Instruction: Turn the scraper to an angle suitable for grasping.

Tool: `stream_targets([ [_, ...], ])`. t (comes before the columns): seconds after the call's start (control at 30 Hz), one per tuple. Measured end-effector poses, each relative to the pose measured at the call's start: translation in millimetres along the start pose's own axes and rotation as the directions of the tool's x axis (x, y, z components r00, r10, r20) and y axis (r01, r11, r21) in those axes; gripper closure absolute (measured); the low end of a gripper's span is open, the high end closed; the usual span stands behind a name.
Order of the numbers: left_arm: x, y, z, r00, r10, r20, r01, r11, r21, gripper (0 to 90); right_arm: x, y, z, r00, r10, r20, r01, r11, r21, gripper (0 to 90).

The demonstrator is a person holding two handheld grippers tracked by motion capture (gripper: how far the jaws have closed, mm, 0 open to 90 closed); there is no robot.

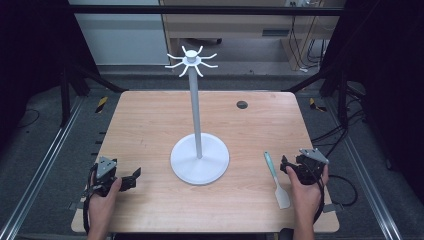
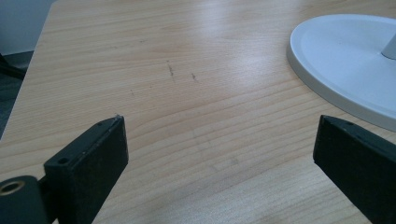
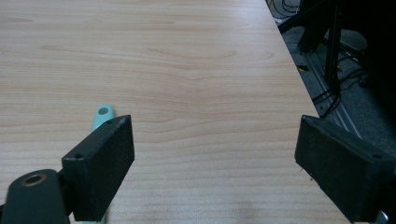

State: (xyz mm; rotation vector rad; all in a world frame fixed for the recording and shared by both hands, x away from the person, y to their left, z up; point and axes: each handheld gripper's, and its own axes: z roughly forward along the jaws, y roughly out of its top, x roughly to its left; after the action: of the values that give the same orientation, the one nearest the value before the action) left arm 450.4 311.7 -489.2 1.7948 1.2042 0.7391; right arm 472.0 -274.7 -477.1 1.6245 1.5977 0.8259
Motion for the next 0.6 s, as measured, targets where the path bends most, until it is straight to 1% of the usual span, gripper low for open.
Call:
stream_targets([
  [0.07, 0.2, -0.2, -0.1, 1.0, 0.002, -0.002, -0.002, 1.0, 0.001, 2.8, 0.4, 0.3, -0.1, 1.0, -0.002, 0.004, 0.002, 1.0, -0.003, 14.1],
  [0.1, 0.2, -0.3, -0.3, 1.0, -0.001, -0.001, 0.001, 1.0, -0.001, 2.8, 1.5, 0.7, -0.3, 0.9999, -0.005, 0.009, 0.005, 1.0, -0.004, 16.7],
  [0.13, 0.4, -0.3, -0.6, 1.0, -0.001, -0.003, 0.001, 1.0, -0.002, 2.8, 1.9, 0.8, -0.4, 0.9999, -0.008, 0.01, 0.008, 1.0, -0.003, 17.3],
  [0.17, 0.6, -0.3, -0.8, 1.0, 0.001, -0.004, -0.001, 1.0, -0.003, 2.7, 1.9, 0.8, -0.4, 0.9999, -0.008, 0.01, 0.008, 1.0, -0.003, 17.3],
  [0.27, 1.2, -0.3, -0.4, 0.9999, 0.005, -0.011, -0.006, 1.0, -0.002, 2.7, 4.9, 2.4, -1.1, 0.9999, -0.016, 0.003, 0.016, 1.0, -0.003, 21.2],
  [0.33, 1.1, -0.4, 0.2, 0.9999, 0.008, -0.013, -0.008, 1.0, 0.0, 2.8, 9.9, 6.5, -1.8, 0.9991, -0.043, -0.005, 0.043, 0.999, -0.004, 29.3],
  [0.37, 0.9, -0.4, 0.2, 0.9998, 0.011, -0.015, -0.011, 0.9999, 0.001, 2.8, 9.9, 6.5, -1.8, 0.9991, -0.043, -0.005, 0.043, 0.999, -0.004, 29.3],
  [0.4, 0.9, -0.3, 0.0, 0.9998, 0.012, -0.017, -0.012, 0.9999, 0.001, 2.8, 13.4, 10.3, 0.4, 0.9976, -0.068, -0.012, 0.068, 0.998, 0.011, 38.2],
  [0.43, 0.9, -0.1, -0.2, 0.9998, 0.012, -0.016, -0.012, 0.9999, 0.0, 2.8, 13.4, 10.3, 0.4, 0.9976, -0.068, -0.012, 0.068, 0.998, 0.011, 38.2],
  [0.47, 1.1, 0.0, -0.3, 0.9997, 0.015, -0.02, -0.015, 0.9999, -0.001, 2.8, 15.6, 12.1, 1.5, 0.9967, -0.08, -0.017, 0.08, 0.997, 0.018, 44.8],
  [0.53, 1.9, 0.2, -0.5, 0.9995, 0.017, -0.025, -0.017, 0.9999, 0.0, 2.8, 22.1, 15.0, 2.9, 0.9922, -0.123, -0.019, 0.124, 0.992, 0.026, 52.7],
  [0.57, 2.3, 0.3, -0.8, 0.9996, 0.014, -0.024, -0.014, 0.9999, -0.001, 2.9, 25.5, 16.4, 3.5, 0.9898, -0.139, -0.031, 0.14, 0.99, 0.031, 58.4],
  [0.6, 2.7, 0.2, -1.1, 0.9996, 0.011, -0.027, -0.011, 0.9999, -0.002, 2.9, 28.1, 17.8, 4.4, 0.9875, -0.15, -0.049, 0.152, 0.988, 0.038, 60.7],
])
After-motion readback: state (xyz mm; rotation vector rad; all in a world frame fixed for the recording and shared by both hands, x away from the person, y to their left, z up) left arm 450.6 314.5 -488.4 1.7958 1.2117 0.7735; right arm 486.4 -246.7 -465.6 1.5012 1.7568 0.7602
